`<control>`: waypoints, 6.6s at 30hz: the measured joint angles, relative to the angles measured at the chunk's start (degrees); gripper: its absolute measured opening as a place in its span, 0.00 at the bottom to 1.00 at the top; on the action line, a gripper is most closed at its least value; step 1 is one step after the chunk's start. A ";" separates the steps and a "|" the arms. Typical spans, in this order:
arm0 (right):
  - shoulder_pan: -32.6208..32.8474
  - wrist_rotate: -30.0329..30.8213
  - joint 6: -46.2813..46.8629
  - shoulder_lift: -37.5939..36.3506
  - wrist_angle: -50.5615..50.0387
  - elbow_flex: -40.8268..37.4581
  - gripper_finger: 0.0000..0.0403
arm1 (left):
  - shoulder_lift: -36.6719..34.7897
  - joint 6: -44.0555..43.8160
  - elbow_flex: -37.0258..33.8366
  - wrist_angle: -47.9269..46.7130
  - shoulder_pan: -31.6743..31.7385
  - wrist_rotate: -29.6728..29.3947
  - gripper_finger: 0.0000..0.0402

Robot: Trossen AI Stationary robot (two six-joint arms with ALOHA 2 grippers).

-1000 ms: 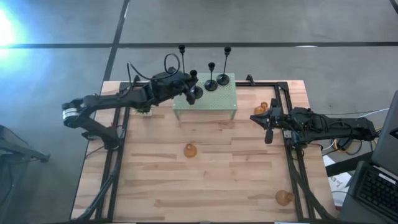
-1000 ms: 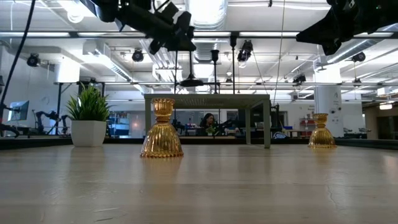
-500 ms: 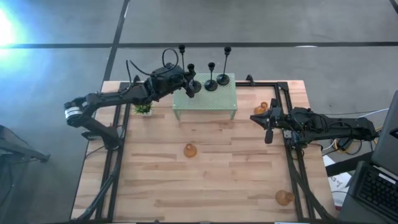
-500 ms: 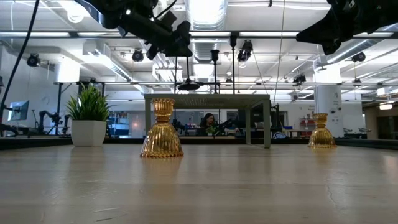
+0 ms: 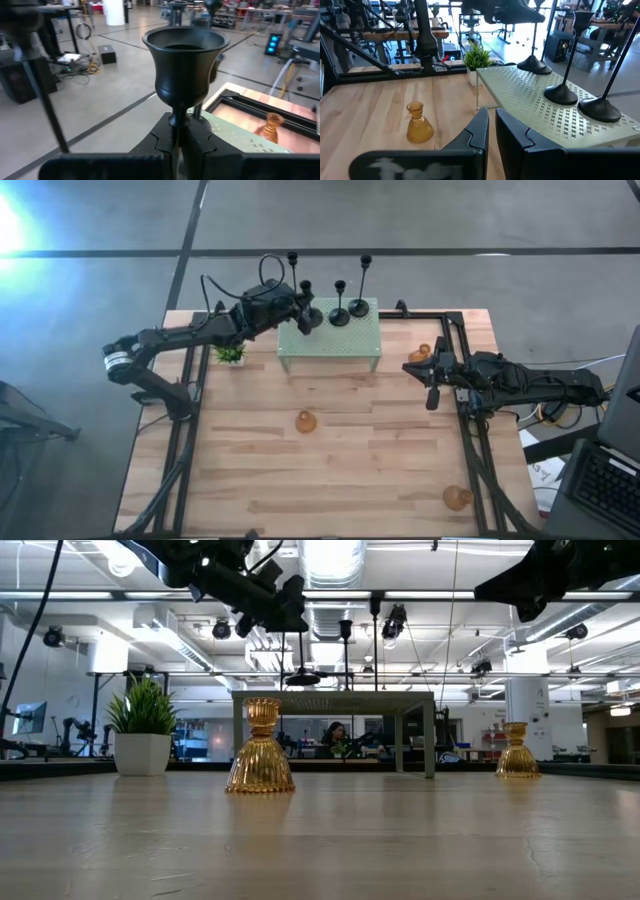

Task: Pick & Place candle stick holders
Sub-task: Put the black candle holder on the shelf aligned with the other black candle holders, then put the middle left orange glass candle holder on the shelf

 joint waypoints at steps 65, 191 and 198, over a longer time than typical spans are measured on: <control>-0.02 -0.02 -0.96 0.04 -0.31 -0.02 0.07 | 8.92 1.83 4.70 -0.24 2.40 2.88 0.09; 1.38 7.32 8.87 8.17 -7.89 2.51 0.07 | 0.20 -10.28 -32.77 4.27 -38.28 0.20 0.64; 1.38 7.32 8.39 8.17 -7.91 2.51 0.07 | 4.33 -8.82 -28.96 5.49 -38.05 0.20 0.66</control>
